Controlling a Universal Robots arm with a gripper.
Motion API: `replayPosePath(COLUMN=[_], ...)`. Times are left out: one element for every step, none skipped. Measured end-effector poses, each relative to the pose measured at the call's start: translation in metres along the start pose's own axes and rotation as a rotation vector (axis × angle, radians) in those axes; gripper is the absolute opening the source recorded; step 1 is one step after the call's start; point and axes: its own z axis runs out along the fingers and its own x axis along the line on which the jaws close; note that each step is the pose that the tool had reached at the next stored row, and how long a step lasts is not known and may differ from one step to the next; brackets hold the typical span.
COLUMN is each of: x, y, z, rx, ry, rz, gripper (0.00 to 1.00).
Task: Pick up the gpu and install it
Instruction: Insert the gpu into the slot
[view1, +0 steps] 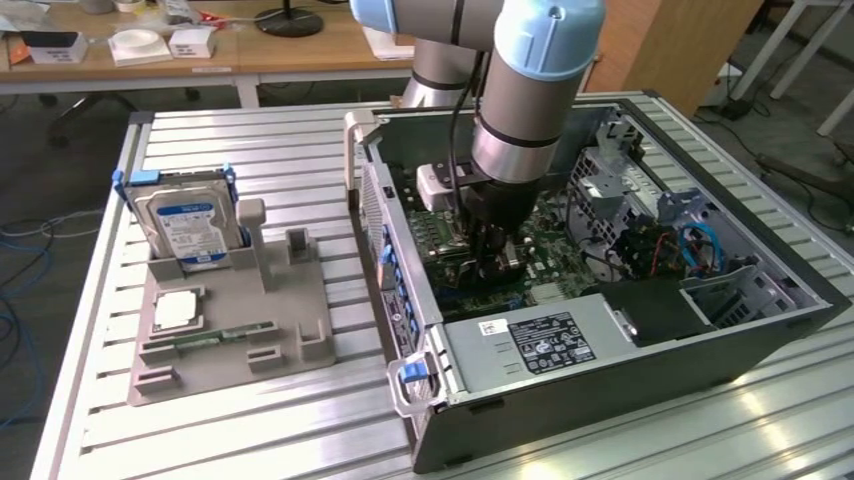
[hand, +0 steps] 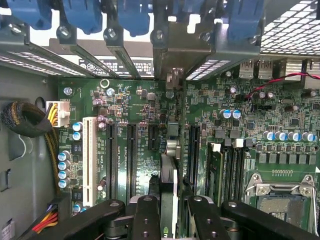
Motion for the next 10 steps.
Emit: replayPosePath(x=[0.0,0.0,0.0,0.0,0.0,0.0,-0.0002,-0.0003,-0.0002,-0.0001], y=[0.0,0.0,0.0001,0.0001,0.0002,0.0003,0.0004,0.0007,0.0006,0.0005], z=[0.0,0.0,0.0,0.0,0.0,0.0001,0.0003,0.0011,0.0002,-0.0013], rx=[0.0,0.0,0.0,0.0,0.0001,0.0001,-0.0002,0.0009,0.0009,-0.0002], ry=[0.0,-0.0001,0.0,-0.0001,-0.0001,-0.0001,-0.0016,-0.003,-0.0014,0.0003], rz=[0.0,0.0,0.0,0.0,0.0,0.0,0.0,0.001,0.001,0.0], gripper=[0.26,0.26,0.26,0.26,0.26,0.26,0.26,0.27,0.27,0.33])
